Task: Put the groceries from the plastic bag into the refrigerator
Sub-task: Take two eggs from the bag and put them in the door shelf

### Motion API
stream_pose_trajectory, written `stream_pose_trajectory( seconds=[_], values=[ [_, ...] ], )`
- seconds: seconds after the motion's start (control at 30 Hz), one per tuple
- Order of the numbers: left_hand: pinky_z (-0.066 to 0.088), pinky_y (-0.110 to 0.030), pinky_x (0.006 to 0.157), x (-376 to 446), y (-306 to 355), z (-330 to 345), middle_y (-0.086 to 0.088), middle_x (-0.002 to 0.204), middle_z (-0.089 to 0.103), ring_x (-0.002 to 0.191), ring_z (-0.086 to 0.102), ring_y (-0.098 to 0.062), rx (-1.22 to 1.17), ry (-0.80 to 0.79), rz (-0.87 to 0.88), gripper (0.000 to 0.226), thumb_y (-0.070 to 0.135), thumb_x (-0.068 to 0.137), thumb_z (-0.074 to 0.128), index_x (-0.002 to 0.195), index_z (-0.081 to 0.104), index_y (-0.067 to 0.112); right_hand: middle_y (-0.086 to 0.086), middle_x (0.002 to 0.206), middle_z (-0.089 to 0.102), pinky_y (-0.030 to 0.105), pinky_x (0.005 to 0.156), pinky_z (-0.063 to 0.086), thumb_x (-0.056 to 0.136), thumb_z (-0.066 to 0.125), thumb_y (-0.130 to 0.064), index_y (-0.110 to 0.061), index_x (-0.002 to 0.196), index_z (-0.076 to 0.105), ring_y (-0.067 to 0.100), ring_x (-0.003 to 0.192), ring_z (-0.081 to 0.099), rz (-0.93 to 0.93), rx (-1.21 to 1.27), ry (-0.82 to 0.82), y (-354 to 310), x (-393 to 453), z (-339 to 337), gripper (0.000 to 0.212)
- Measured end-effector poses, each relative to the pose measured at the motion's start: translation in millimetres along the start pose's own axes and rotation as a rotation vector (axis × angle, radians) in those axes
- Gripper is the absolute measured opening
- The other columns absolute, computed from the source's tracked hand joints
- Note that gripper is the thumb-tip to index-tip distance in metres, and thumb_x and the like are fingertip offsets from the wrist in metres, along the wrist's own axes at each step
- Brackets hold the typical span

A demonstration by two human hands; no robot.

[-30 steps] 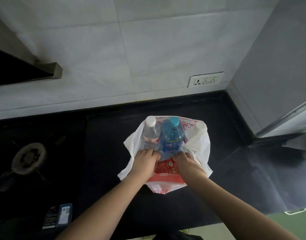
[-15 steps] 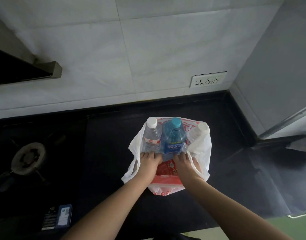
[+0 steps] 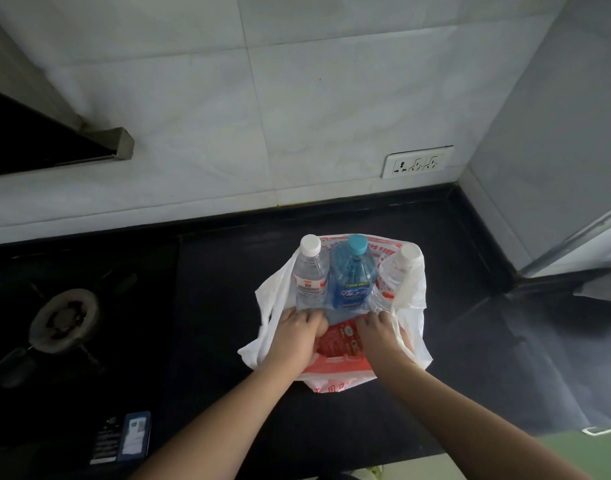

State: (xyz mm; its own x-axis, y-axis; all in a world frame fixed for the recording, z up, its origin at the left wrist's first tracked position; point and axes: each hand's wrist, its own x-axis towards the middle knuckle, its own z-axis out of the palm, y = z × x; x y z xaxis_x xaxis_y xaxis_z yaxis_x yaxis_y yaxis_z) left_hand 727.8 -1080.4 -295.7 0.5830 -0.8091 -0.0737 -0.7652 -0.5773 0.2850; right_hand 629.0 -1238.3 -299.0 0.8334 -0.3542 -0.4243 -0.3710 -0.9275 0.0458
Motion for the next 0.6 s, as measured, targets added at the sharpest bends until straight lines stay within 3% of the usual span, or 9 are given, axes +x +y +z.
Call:
stream_pose_trajectory(
  seconds=[0.2,0.3,0.43,0.5,0.6],
  values=[
    [0.053,-0.036,0.077,-10.0,9.8,-14.1,-0.002,0.105,0.07,0.089,0.066,-0.023,-0.119,0.158,0.07,0.045,0.025,0.077,0.075,0.119,0.059,0.019,0.004,0.13,0.05,0.036,0.101,0.035,0.094,0.054,-0.029,-0.017,0.137,0.039,0.027,0.121,0.048,-0.041,0.11,0.108,15.1,-32.8,-19.4,0.047],
    [0.053,-0.036,0.084,-10.8,10.8,-30.7,-0.001,0.119,0.065,0.1,0.064,-0.021,-0.224,0.092,0.071,0.047,0.03,0.085,0.069,0.128,0.052,0.022,0.002,0.121,0.056,0.037,0.09,0.043,0.094,0.054,-0.035,-0.02,0.133,0.046,0.028,0.109,0.059,-0.1,0.222,0.232,22.8,-45.8,-31.1,0.043],
    [0.052,-0.034,0.087,-14.2,14.6,-60.4,0.005,0.125,0.061,0.106,0.061,-0.016,-0.316,-0.04,0.086,0.048,0.033,0.086,0.068,0.129,0.047,0.029,0.002,0.126,0.057,0.039,0.083,0.052,0.09,0.063,-0.035,-0.021,0.135,0.047,0.028,0.102,0.063,-0.111,0.42,0.288,31.8,-62.0,-44.8,0.049],
    [0.051,-0.031,0.087,-19.5,17.5,-74.1,0.008,0.123,0.062,0.105,0.06,-0.012,-0.411,-0.091,0.062,0.046,0.033,0.085,0.071,0.126,0.049,0.032,-0.002,0.126,0.056,0.033,0.082,0.052,0.089,0.066,-0.034,-0.024,0.133,0.05,0.022,0.1,0.063,-0.133,0.555,0.322,33.4,-73.3,-51.7,0.048],
    [0.049,-0.022,0.088,-31.8,23.4,-92.1,0.012,0.119,0.062,0.104,0.061,-0.006,-0.586,-0.081,-0.014,0.046,0.03,0.084,0.075,0.122,0.051,0.034,-0.011,0.117,0.058,0.012,0.076,0.047,0.084,0.072,-0.032,-0.03,0.124,0.056,0.009,0.094,0.062,-0.125,0.787,0.341,30.4,-91.8,-64.6,0.042]
  ],
)
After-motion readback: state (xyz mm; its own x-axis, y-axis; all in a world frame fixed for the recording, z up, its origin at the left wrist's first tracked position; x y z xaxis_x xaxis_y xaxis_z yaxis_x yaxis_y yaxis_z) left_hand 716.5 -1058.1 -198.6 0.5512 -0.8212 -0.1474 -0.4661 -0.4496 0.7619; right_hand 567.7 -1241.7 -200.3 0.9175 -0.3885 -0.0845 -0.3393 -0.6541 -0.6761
